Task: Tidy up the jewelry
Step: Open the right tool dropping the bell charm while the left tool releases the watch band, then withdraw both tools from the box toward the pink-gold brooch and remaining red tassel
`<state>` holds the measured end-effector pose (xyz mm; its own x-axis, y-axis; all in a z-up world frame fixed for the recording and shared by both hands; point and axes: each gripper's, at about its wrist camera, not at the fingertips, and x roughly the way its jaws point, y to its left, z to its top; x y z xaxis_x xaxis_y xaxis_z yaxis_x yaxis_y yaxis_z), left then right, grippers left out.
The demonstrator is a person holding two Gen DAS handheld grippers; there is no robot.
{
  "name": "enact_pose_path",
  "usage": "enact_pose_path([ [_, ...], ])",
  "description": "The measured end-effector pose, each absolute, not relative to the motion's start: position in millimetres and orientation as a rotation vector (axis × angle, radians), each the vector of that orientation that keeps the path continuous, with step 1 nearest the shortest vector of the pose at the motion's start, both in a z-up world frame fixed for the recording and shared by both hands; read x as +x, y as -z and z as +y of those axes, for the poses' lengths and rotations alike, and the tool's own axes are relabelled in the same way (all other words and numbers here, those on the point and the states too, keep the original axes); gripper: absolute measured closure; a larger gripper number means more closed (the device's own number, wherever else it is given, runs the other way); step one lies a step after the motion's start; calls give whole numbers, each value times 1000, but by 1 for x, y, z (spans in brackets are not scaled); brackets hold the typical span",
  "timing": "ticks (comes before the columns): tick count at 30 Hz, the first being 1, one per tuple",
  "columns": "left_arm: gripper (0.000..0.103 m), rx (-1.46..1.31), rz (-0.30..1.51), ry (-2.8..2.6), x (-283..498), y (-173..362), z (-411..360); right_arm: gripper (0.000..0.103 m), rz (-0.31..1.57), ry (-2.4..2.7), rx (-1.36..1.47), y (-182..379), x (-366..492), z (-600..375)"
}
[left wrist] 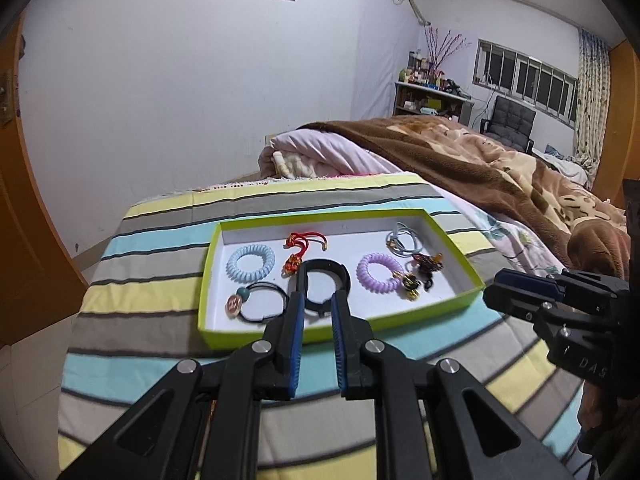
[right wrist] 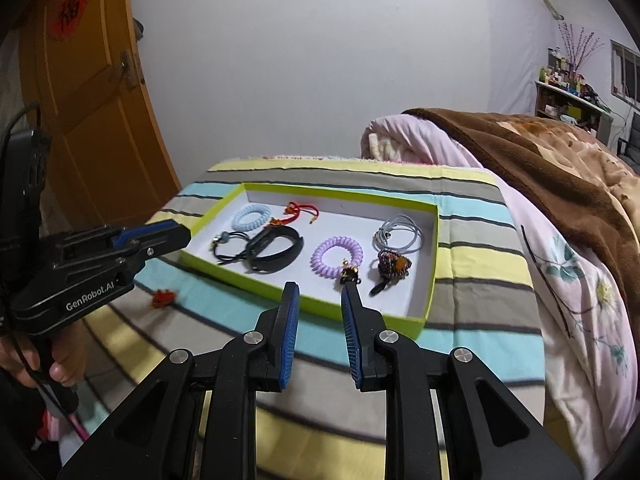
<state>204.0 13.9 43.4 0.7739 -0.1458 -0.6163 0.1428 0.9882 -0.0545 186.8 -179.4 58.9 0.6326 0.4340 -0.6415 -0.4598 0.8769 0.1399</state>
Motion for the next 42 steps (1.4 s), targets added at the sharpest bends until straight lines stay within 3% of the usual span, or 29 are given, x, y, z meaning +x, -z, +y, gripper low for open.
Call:
enact_pose_path([
  [7, 88, -14, 634, 138, 160, -48, 19, 80, 695, -520, -29, -69, 147, -188],
  [9, 88, -21, 627, 131, 148, -48, 22, 68, 687, -529, -24, -72, 135, -190],
  [11, 88, -29, 622, 121, 136, -48, 25, 64, 676, -532, -25, -74, 123, -192],
  [25, 83, -62, 609, 58, 63, -35, 38, 64, 700, -555, -6, -59, 57, -200],
  [42, 82, -93, 606, 43, 42, -31, 49, 64, 710, -559, 5, -54, 36, -200],
])
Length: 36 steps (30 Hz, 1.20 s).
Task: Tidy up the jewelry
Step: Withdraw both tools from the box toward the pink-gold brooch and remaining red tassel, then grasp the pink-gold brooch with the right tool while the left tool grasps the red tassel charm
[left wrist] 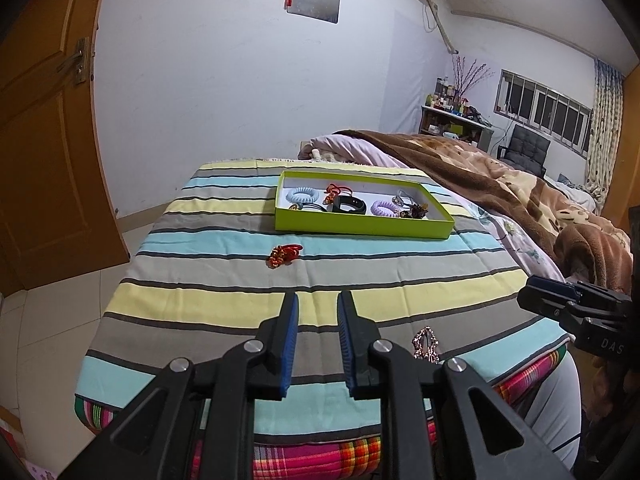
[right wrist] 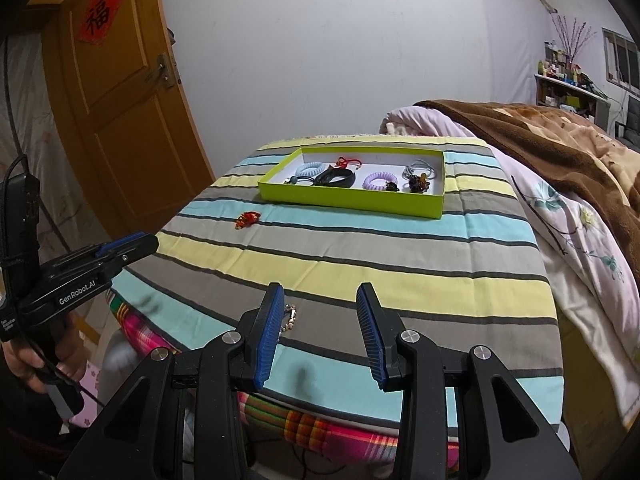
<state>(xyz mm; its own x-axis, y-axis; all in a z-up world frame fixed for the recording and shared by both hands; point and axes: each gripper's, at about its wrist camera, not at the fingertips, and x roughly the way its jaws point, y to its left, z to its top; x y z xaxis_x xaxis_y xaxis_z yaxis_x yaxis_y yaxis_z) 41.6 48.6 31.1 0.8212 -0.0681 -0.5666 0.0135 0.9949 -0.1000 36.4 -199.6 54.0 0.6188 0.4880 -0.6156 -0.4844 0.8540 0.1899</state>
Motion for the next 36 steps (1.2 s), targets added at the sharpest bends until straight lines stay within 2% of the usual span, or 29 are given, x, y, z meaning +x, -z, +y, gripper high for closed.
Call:
enact_pose_path([
  [8, 82, -100, 599, 45, 40, -30, 51, 64, 715, -583, -6, -48, 34, -188],
  [22, 82, -112, 617, 53, 36, -16, 69, 65, 809, -575, -27, -6, 33, -142],
  [26, 82, -128, 621, 46, 38, -12, 79, 72, 839, -559, -36, 7, 38, -131],
  [29, 82, -139, 625, 42, 41, -9, 84, 83, 860, -544, -58, 16, 42, -124],
  [36, 82, -157, 643, 42, 56, -1, 90, 84, 844, -522, -93, 14, 53, -126],
])
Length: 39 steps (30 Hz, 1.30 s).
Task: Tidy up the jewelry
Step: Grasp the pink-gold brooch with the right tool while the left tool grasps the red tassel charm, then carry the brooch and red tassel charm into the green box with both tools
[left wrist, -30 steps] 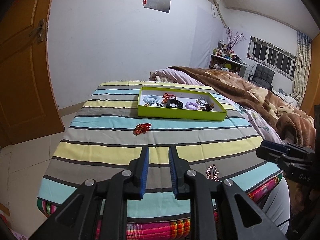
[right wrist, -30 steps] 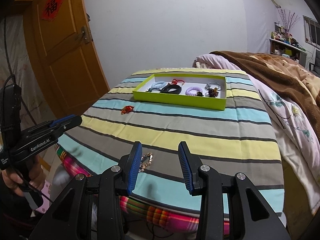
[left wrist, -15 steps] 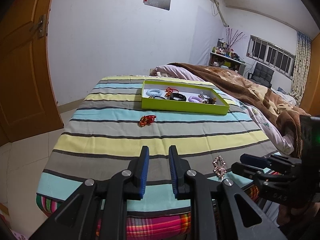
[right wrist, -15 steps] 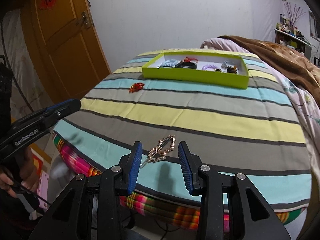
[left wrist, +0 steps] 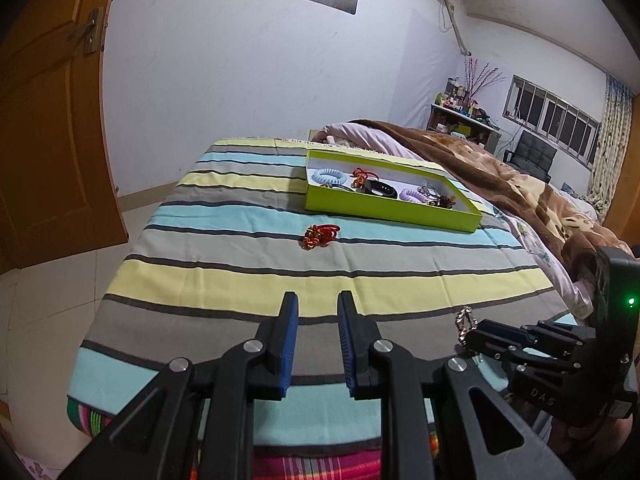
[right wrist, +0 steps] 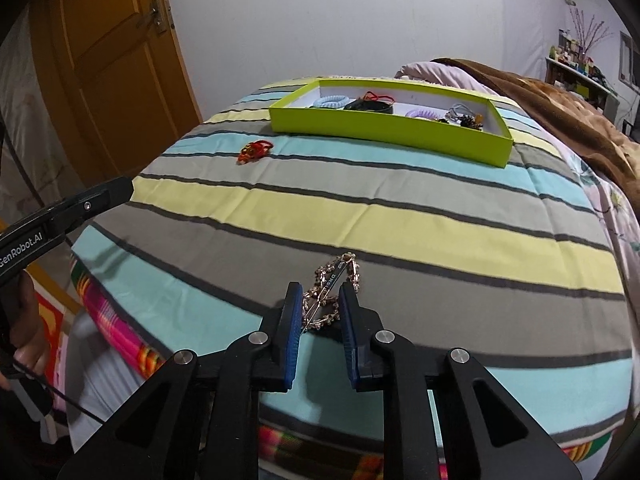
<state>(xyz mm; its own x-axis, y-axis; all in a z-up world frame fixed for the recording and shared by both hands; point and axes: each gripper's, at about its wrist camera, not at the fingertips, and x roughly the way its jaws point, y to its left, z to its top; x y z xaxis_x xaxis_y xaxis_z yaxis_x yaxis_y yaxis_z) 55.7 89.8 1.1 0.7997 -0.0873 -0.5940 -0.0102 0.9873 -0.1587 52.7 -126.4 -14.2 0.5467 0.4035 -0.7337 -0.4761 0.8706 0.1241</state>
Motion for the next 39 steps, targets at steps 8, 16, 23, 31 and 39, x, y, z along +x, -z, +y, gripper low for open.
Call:
enact_pose_path([
  [8, 82, -164, 652, 46, 75, 1, 89, 84, 837, -497, -77, 9, 74, -139],
  [16, 82, -140, 666, 18, 110, 2, 90, 84, 792, -496, -70, -5, 90, -143],
  [23, 69, -135, 684, 13, 141, 6, 92, 84, 761, -507, -68, -15, 103, -143],
  [31, 69, -120, 745, 45, 173, 18, 87, 84, 754, -506, -66, -16, 120, -141],
  [39, 67, -109, 842, 71, 196, 31, 81, 84, 767, -504, -62, -13, 133, -141],
])
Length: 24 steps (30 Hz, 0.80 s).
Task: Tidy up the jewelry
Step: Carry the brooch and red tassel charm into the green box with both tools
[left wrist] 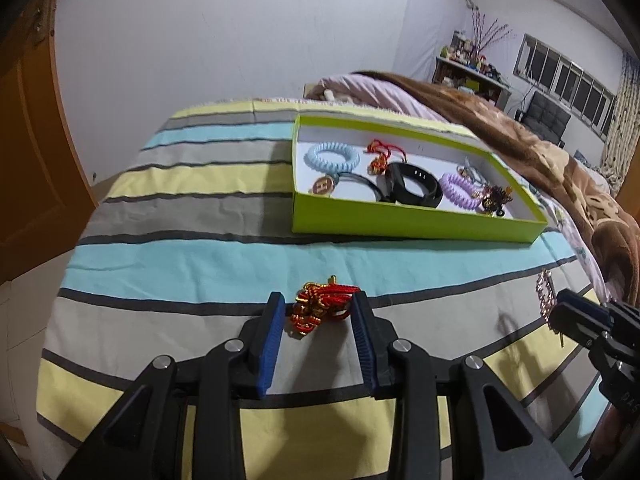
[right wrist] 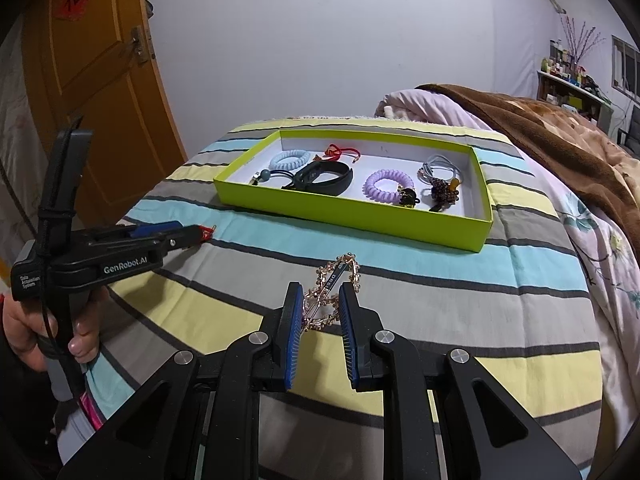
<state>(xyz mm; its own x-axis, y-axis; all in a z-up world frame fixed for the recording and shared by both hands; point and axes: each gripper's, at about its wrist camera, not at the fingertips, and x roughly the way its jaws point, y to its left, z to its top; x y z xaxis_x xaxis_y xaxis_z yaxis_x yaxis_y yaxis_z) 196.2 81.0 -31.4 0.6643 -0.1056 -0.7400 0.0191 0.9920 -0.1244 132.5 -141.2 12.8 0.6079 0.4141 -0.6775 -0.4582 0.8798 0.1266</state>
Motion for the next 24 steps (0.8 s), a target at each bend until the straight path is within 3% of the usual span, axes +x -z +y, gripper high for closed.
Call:
enact_pose_path([
  [7, 68, -83, 882, 43, 205, 37, 76, 84, 770, -505, -57, -14, 135, -144],
  [8, 70, -78, 881, 41, 205, 36, 75, 84, 770, -505, -57, -14, 135, -143],
  [9, 81, -77, 880, 44, 205, 36, 74, 84, 768, -505, -57, -15, 135, -144],
  [13, 87, -87, 865, 44, 201, 33, 75, 84, 759, -501, -55, -20, 131, -148],
  [24, 87, -125, 740, 96, 157, -10, 63, 84, 704, -493, -43, -44, 112, -162],
])
